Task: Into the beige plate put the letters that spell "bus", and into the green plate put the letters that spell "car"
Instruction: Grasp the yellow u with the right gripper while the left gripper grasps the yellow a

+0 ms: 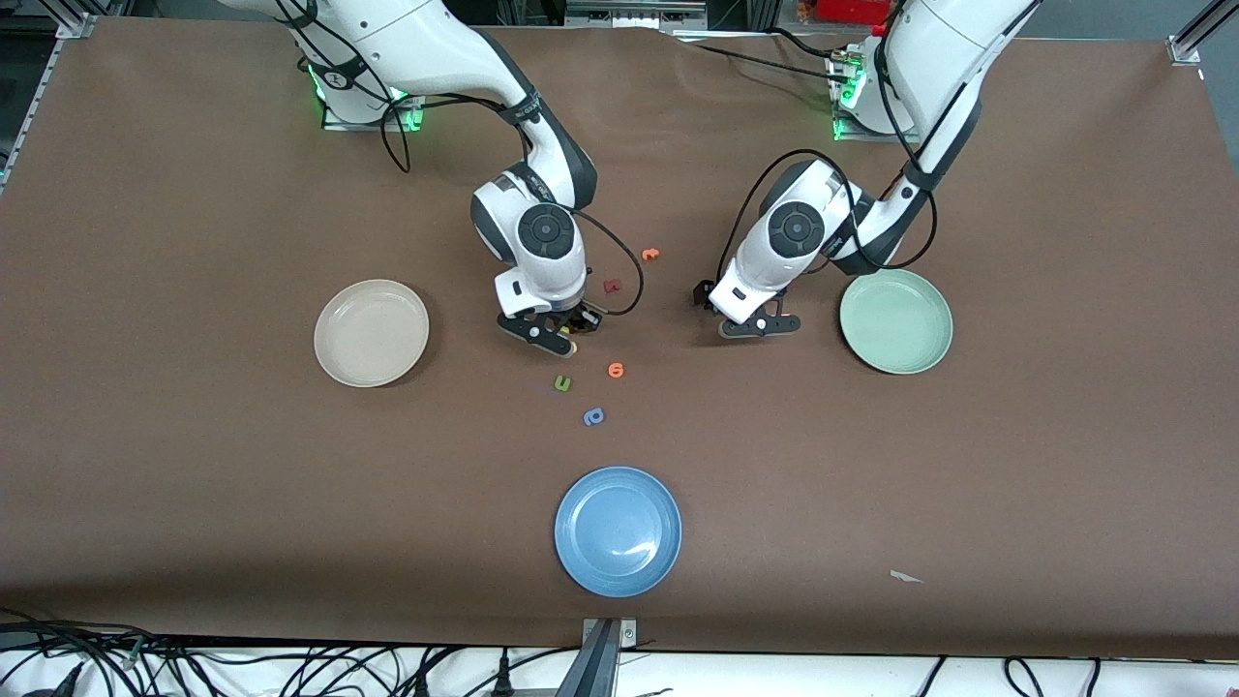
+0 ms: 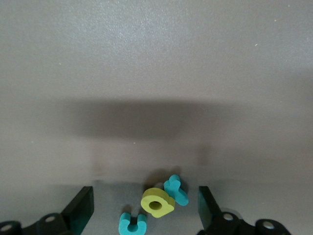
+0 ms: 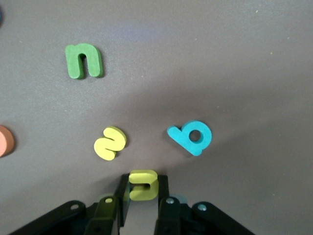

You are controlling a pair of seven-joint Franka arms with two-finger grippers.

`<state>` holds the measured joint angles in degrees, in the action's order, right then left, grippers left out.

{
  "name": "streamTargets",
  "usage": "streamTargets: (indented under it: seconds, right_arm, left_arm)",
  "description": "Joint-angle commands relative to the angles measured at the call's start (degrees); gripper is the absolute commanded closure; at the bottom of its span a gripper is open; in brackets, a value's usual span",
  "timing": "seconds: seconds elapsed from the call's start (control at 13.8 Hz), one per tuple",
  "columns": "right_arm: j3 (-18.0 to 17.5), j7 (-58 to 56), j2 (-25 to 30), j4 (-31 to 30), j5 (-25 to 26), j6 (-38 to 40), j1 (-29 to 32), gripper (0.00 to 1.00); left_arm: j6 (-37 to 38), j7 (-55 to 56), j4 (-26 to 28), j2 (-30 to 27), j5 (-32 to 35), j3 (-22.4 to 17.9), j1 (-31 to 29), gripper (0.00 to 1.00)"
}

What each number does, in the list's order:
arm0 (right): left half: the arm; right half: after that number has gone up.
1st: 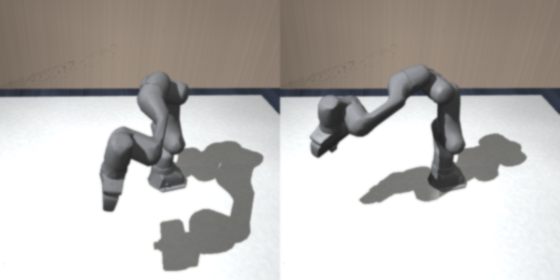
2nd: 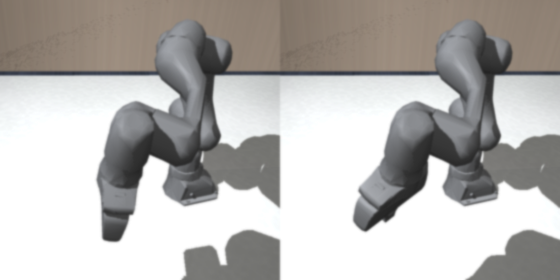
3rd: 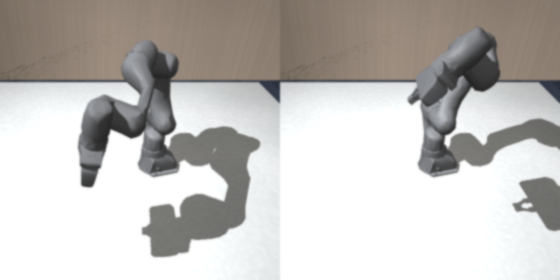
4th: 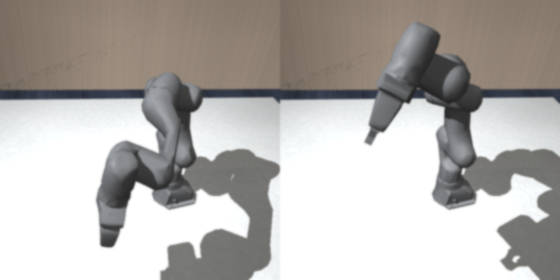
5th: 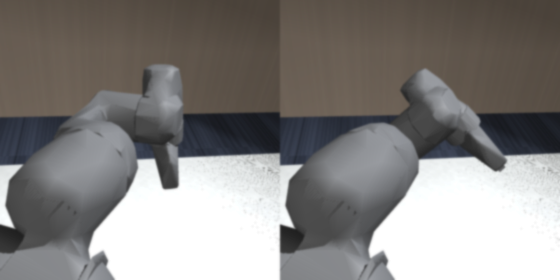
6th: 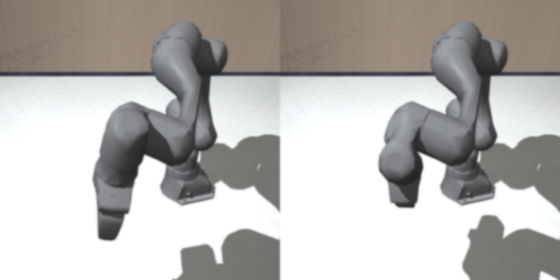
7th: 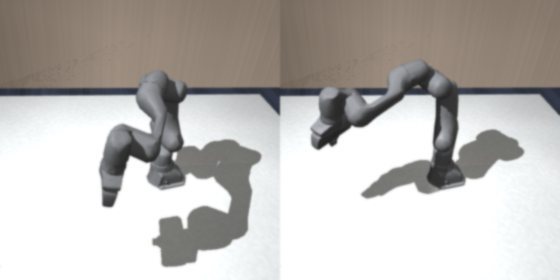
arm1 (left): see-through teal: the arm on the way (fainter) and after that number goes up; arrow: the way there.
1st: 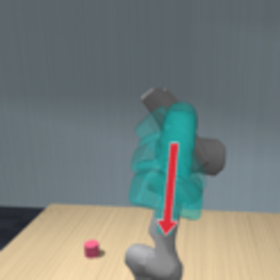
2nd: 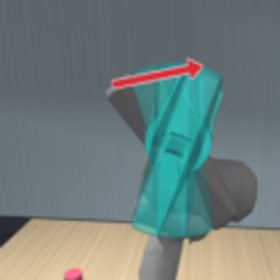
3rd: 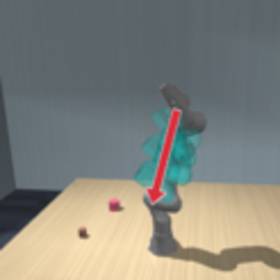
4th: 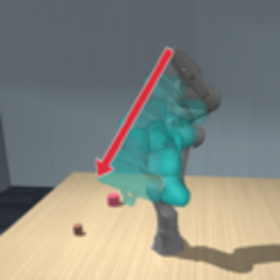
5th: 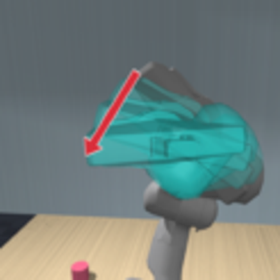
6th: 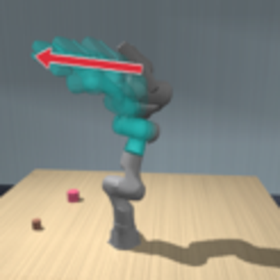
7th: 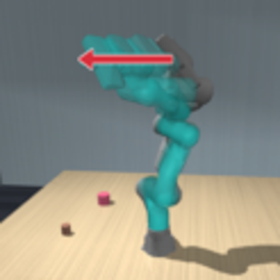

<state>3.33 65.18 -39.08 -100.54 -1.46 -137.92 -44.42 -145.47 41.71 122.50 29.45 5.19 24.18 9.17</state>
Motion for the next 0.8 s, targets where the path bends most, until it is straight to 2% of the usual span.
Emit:
streamTargets:
  seconds: [0.0,0.15,0.29,0.58,0.73]
  right_arm:
    - [0.2,-0.1,0.3,0.3,-0.7,-0.2,-0.1,0.81]
    - [0.4,-0.1,2.1,0.3,-0.7,0.4,0.0,0.81]
    - [2.3,-0.8,6.0,0.3,-0.7,7.4,0.7,0.81]
    - [5.6,-15.6,12.8,-1.1,-0.8,18.5,3.7,0.82]
    - [9.4,-23.3,16.7,-5.5,-0.8,19.2,4.0,0.83]
  left_arm:
    - [-0.3,2.1,-0.5,0.0,2.3,-0.1,0.5,0.16]
    - [0.1,3.8,-0.5,-0.1,2.3,-0.1,1.7,0.22]
    - [0.2,4.5,-0.5,-0.2,2.3,-0.1,2.2,0.29]
    - [0.3,4.8,-0.5,-0.1,2.3,-0.1,2.9,0.37]
    - [0.4,4.8,-0.5,-0.1,2.3,-0.1,2.8,0.48]
